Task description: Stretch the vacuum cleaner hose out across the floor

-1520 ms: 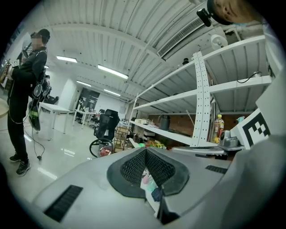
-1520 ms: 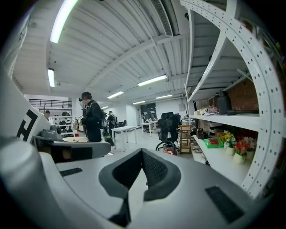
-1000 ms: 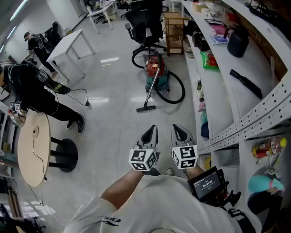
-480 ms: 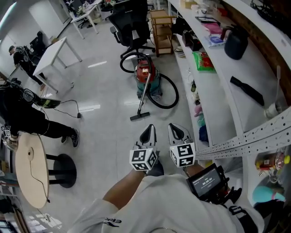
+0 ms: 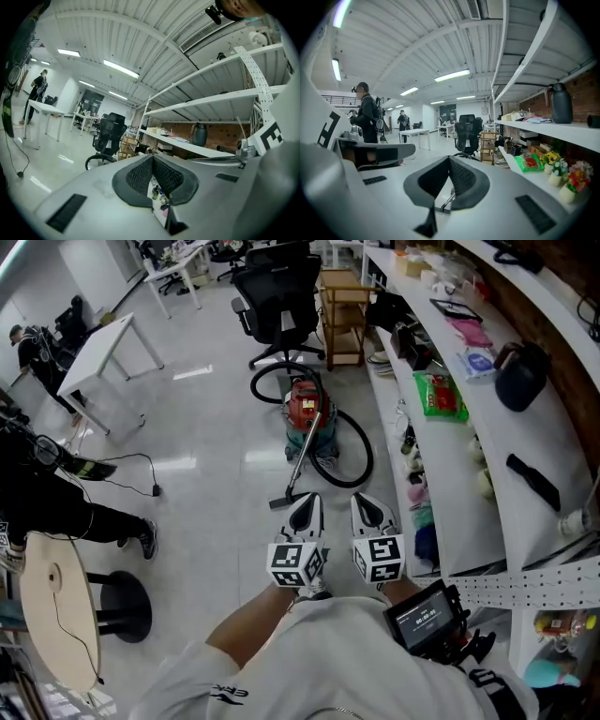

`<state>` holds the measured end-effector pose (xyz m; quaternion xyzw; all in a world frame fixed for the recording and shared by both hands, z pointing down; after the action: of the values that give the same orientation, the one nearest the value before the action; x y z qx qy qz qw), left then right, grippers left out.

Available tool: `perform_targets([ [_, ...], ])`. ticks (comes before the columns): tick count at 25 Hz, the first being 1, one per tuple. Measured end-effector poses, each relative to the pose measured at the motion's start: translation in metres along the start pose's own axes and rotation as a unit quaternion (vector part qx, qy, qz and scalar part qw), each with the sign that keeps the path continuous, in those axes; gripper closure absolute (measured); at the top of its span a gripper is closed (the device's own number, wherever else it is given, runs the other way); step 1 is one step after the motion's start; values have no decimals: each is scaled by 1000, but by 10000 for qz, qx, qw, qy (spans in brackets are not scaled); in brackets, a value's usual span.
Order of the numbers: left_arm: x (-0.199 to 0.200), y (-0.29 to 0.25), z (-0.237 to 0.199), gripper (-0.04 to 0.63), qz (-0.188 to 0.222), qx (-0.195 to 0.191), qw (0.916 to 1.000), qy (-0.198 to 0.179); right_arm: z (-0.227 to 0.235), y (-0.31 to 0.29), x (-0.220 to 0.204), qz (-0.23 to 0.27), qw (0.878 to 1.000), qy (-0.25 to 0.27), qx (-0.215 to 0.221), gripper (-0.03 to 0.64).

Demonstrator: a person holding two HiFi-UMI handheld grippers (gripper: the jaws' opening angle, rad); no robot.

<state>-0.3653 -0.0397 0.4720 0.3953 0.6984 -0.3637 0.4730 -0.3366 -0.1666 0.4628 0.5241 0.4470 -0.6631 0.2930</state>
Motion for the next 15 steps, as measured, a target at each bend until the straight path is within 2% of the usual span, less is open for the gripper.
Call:
perform_targets([
  [8,12,-42,-44,594,0,61,10000,19,12,-67,11,-100,9999,29,49,615],
  [15,23,-93,-67,594,6,270,9996,6,39,-122,27,-94,9997,36,219,615],
])
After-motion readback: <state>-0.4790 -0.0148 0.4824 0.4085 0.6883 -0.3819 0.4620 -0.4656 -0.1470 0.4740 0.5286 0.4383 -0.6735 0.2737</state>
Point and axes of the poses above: the fingertips, and each gripper's own axes: y backward along the fingers, z to its right, x out of its top, the point moved 5 cm from there along y, backward along the fingers, and after that the axes turned 14 degrees about x, right-handed, at the moved point
